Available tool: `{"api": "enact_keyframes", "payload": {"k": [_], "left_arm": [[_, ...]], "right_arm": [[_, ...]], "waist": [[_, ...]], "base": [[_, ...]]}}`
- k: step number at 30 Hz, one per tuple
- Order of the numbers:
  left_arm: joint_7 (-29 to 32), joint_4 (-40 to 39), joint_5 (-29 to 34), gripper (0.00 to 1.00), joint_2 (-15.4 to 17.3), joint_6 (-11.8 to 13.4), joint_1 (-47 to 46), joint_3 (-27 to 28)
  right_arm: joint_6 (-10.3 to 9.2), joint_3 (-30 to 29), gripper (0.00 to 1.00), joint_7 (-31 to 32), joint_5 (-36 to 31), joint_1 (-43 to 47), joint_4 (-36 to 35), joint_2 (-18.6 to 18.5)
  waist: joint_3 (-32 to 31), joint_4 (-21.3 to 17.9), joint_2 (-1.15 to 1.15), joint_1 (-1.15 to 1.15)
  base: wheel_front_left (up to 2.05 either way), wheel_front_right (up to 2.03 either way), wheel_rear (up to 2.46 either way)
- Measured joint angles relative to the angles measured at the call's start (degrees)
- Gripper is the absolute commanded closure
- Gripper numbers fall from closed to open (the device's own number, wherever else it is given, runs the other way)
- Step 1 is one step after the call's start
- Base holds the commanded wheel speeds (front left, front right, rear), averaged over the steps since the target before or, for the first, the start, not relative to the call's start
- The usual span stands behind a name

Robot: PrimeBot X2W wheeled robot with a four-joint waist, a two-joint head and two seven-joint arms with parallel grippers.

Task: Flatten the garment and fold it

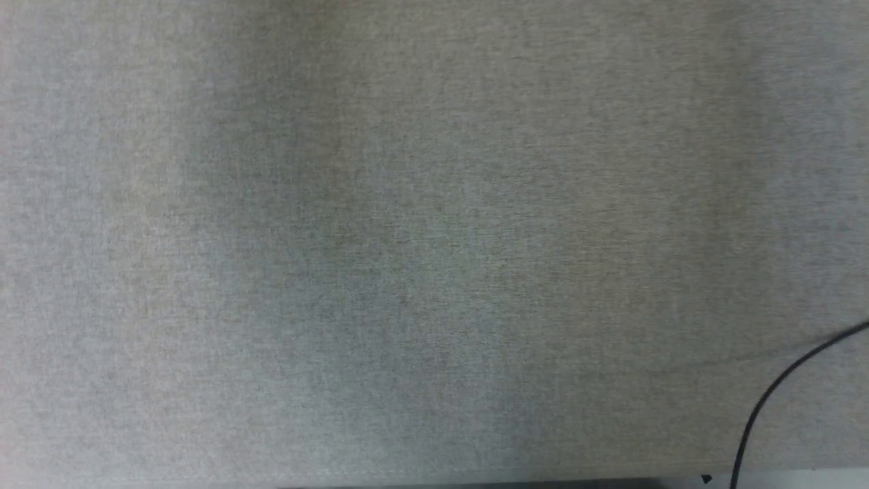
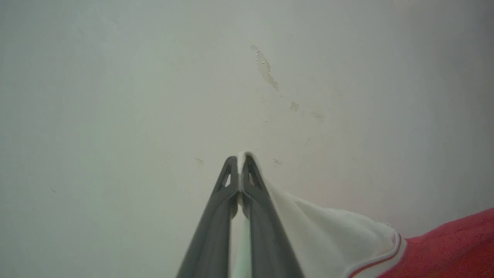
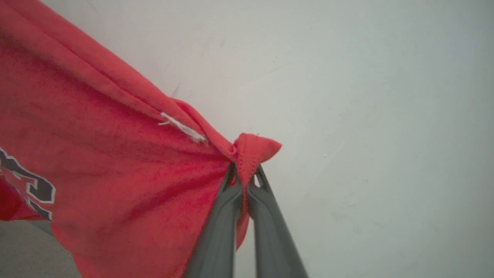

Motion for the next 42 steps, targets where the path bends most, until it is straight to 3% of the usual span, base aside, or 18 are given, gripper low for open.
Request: {"api": "enact_keyframes", "payload": {"k": [5, 12, 16, 23, 33, 37, 42], "left_arm": [[-0.43, -0.59, -0.19, 1.0, -2.29, -0.44, 9.01, 0.05], [-0.48, -4.98, -0.71, 1.0, -3.18, -1.74, 31.07, -1.11], [1.0, -5.75, -1.22, 1.0, -0.74, -2.35, 44.59, -3.47], [12.51, -12.58, -5.37, 1.0, 3.89, -2.27, 65.34, -6.69], [31.34, -29.1, -15.59, 1.0, 12.09, 1.29, 88.28, -7.73], [35.6, -35.68, -18.8, 1.0, 15.02, 3.43, 95.2, -7.58], [39.0, -41.54, -22.49, 1.0, 16.19, 6.03, 101.72, -7.65]], "right_arm": [[-0.01, 1.21, 1.0, -5.44, -0.93, 3.26, 4.88, 0.94], [0.0, 7.03, 1.0, -8.82, -1.11, 17.51, 6.64, 2.58], [0.0, 9.45, 1.0, -9.06, 0.13, 27.44, 4.38, 2.33], [0.0, 13.67, 1.0, -9.24, 6.47, 44.92, -1.58, -2.59], [-0.01, 16.77, 1.0, -1.02, 15.71, 63.16, -14.3, -9.5], [0.0, 16.67, 1.0, 6.6, 20.28, 70.81, -18.17, -11.73], [-0.01, 15.25, 1.0, 15.17, 26.15, 79.38, -23.07, -14.54]], "waist": [[0.97, 2.16, 0.0, -0.01], [-2.2, 4.42, 0.0, -0.02], [-5.84, 5.14, 0.0, -0.03], [-14.2, 5.71, 0.0, -0.04], [-26.12, 6.45, 0.0, -0.04], [-30.34, 6.7, 0.0, -0.04], [-34.81, 6.93, 0.0, -0.04]], "base": [[0.0, 0.0, 0.0], [0.0, 0.0, 0.0], [0.0, 0.0, 0.0], [0.0, 0.0, 0.0], [0.0, 0.0, 0.0], [0.0, 0.0, 0.0], [0.0, 0.0, 0.0]]}}
